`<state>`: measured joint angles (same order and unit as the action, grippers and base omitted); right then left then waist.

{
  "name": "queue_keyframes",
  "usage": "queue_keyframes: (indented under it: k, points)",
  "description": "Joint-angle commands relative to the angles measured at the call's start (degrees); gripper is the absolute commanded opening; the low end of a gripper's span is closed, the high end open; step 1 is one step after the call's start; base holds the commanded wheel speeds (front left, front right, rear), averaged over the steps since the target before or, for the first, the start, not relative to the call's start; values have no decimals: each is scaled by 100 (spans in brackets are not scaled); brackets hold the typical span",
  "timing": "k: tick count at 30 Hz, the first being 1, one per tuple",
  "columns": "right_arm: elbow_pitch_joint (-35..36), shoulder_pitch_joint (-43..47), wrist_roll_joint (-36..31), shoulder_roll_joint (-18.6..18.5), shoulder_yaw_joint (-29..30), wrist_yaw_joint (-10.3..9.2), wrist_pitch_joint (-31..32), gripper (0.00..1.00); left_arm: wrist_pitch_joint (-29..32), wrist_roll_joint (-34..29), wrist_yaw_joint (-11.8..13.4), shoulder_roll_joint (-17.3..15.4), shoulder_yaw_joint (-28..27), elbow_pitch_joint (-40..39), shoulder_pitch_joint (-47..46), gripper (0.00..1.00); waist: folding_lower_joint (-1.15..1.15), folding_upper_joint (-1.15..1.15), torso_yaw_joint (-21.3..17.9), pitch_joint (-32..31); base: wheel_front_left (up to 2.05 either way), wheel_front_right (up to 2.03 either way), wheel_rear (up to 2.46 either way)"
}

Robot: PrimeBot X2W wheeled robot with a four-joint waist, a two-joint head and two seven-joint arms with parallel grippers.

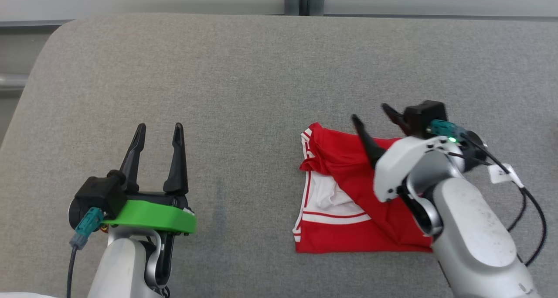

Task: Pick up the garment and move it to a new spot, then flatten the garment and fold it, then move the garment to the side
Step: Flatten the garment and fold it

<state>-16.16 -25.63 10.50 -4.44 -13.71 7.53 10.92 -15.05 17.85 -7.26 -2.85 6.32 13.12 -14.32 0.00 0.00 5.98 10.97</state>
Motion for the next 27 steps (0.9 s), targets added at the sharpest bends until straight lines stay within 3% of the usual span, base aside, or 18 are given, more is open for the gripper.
queue_keyframes:
  k: [1,2,3,8,12,19,27]
  points:
    - [-18,205,-140,-102,225,-10,14,75,-14,-25,12,-10,-1,-8,38,100,0,0,-48,-35,0,0,0]
    - [-21,261,-204,-122,372,-10,28,25,-14,-28,11,-11,-4,-7,46,100,0,0,-63,-42,0,0,0]
    - [-27,343,-291,-156,511,-10,39,0,-14,-29,10,-12,-3,-4,60,100,0,0,-81,-53,0,0,0]
    - [-218,719,-537,-308,887,-11,141,0,-14,-43,5,-11,-1,4,79,100,0,0,-144,-70,0,0,0]
    - [-444,865,-411,-195,567,-9,202,0,-14,-94,1,-12,-44,22,101,100,0,0,-212,-93,0,0,0]
    - [-633,879,303,-3,-802,-9,158,0,-14,-184,-8,-12,-178,105,79,100,0,0,-305,-150,0,0,0]
    - [-7,888,1252,-18,-2496,-9,156,0,-14,-234,-11,-12,-195,116,86,100,0,0,-336,-173,0,0,0]
